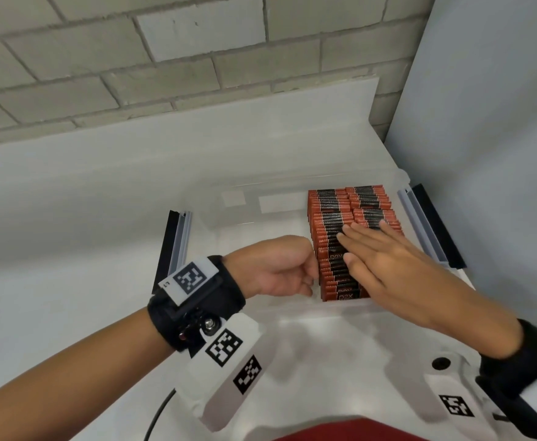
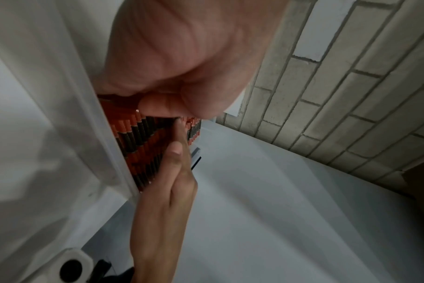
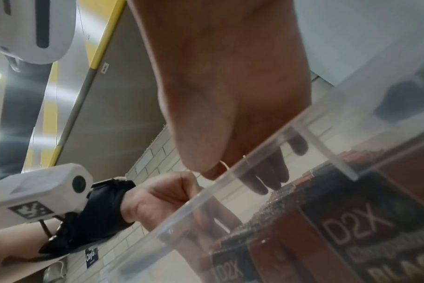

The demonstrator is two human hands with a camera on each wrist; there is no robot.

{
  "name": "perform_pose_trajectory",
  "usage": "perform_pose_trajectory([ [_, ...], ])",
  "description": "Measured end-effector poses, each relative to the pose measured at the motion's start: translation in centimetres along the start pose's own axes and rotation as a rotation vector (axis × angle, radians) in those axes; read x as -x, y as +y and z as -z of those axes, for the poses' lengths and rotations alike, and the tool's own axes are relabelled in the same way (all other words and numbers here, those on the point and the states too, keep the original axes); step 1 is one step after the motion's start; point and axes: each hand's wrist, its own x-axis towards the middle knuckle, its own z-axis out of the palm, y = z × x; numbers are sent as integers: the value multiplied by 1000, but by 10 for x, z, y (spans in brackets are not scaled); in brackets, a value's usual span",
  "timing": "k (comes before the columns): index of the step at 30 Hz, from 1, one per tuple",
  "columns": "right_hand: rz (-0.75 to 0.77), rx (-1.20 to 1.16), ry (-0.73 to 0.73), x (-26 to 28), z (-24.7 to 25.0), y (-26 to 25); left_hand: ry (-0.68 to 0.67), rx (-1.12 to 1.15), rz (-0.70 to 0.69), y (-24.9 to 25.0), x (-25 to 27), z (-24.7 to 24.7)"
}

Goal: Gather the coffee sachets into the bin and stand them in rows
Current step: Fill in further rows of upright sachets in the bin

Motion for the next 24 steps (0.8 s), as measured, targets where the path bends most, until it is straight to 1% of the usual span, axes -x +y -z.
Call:
perform_pose_trajectory([
  [2, 29, 10, -6, 1, -1, -2, -61, -7, -4, -2, -2, -3],
  [5, 91, 20, -55, 3, -9, 0, -46, -3, 15, -2, -5, -6],
  [9, 97, -89, 19, 9, -1, -1, -74, -35, 13, -6, -4, -1],
  [11, 92, -115, 4, 16, 2, -5, -82, -15, 36, -6, -2, -1],
  [14, 99, -126, -9, 23, -2, -9, -53, 4, 56, -4, -1, -3],
  [16, 87, -179, 48, 26, 0, -11, -46, -24, 43, -3, 3, -5],
  [18, 109, -289, 142, 29, 1, -8, -32, -76, 20, -2, 11, -7],
  [19, 121, -334, 143, 30, 0, -7, -28, -102, 18, -1, 15, -8],
  [22, 149, -347, 50, 33, -8, -8, -25, -145, -4, 0, 25, -12],
  [24, 128, -418, 70, 36, -7, -7, -19, -143, -66, -6, 36, -10],
])
